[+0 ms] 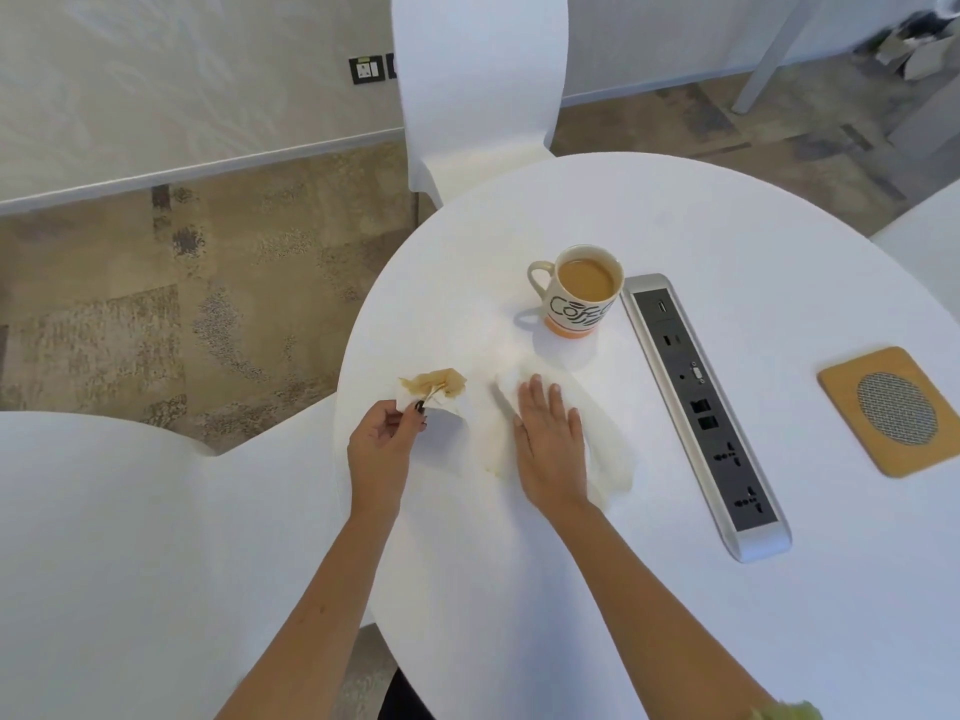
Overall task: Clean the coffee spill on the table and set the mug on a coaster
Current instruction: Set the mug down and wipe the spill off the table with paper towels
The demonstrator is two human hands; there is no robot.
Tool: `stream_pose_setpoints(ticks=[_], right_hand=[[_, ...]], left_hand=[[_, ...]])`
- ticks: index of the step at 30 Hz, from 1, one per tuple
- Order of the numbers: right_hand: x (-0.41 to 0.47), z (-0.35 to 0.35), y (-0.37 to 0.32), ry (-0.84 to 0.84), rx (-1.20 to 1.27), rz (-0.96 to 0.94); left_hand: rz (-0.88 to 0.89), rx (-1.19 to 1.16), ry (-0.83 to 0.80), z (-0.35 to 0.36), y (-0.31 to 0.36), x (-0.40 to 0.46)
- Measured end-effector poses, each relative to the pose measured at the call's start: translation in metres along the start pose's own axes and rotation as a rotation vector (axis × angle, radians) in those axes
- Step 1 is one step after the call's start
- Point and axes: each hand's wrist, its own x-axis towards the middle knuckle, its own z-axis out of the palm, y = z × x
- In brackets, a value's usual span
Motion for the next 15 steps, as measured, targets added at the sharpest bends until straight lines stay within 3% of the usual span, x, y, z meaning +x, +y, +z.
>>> stream_pose_setpoints(ticks=[9, 15], right_hand=[[-0.033, 0.008, 0.017, -0.209, -0.215, -0.524], [-0.068, -0.002, 0.053, -0.21, -0.304, -0.565]], left_hand=[[0.007, -0.065, 0.011, 0.0, -0.004, 0.001], [-0.018, -0.111, 0.012, -0.001, -0.006, 0.004]])
